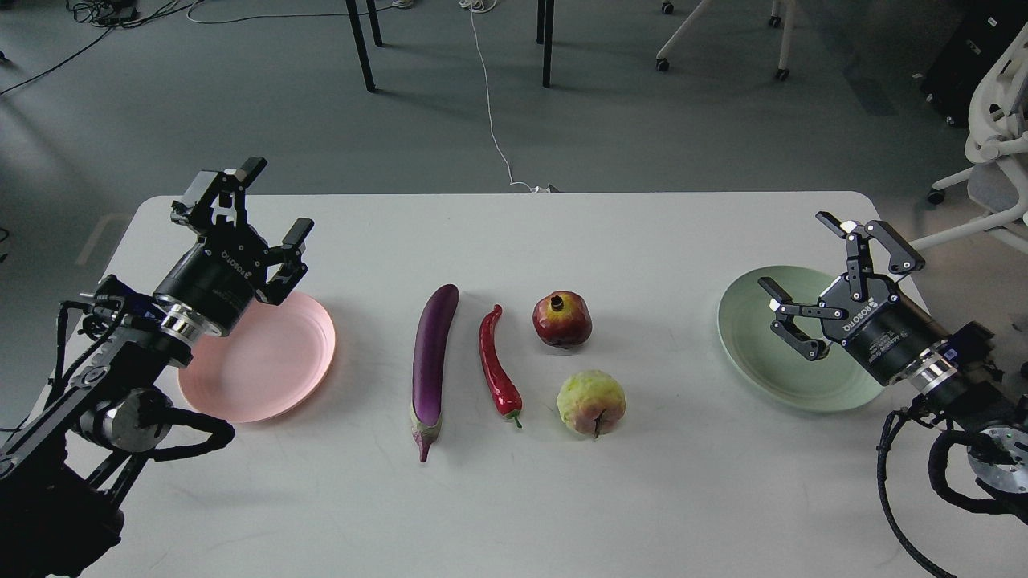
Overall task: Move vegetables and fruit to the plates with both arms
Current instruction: 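Raise the right gripper and move it toward the red apple, then lower the right gripper onto the red apple and close it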
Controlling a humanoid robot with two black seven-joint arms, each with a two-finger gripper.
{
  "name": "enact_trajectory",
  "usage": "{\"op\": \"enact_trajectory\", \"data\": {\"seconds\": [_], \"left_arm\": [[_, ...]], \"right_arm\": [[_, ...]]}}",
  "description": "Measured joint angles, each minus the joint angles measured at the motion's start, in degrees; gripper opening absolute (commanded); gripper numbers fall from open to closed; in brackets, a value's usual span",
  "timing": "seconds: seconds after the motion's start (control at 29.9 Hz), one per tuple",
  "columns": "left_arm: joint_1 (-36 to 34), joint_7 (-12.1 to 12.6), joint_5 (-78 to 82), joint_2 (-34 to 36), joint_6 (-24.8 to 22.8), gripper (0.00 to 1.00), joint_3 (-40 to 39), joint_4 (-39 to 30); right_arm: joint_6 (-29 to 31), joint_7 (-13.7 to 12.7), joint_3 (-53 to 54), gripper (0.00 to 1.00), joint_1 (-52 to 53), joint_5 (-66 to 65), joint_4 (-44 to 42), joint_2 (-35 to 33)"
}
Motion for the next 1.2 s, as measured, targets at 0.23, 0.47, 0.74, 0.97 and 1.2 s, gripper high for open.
{"op": "enact_trajectory", "data": {"seconds": [0.23, 0.47, 0.74, 0.97, 1.2], "left_arm": [[0.8, -0.2, -0.55, 0.21, -0.93, 0.98, -1.02, -0.27], [0.83, -0.53, -1.54, 1.95, -2.23, 0.98, -0.61, 0.33], [0.58, -6.21, -1.98, 2.85, -5.75, 0.98, -0.8, 0.11], [0.6, -6.58, -1.49, 2.77, -6.05, 0.98, -0.72, -0.16], [0.65, -6.67, -1.47, 3.26, -6.01, 0.98, -0.84, -0.47]], "right_arm": [[0.0, 0.17, 1.42, 0.99, 0.0, -0.03, 0.05, 0.04], [0.01, 0.21, 0.8, 0.99, 9.08, -11.99, 0.31, -3.45], [0.04, 3.81, -15.71, 0.99, 37.54, -48.2, -0.53, -4.1], [0.03, 5.01, -46.66, 0.99, 64.12, -71.86, -2.49, 4.63], [0.0, 5.0, -55.48, 0.99, 67.34, -83.99, -7.67, 16.58]]}}
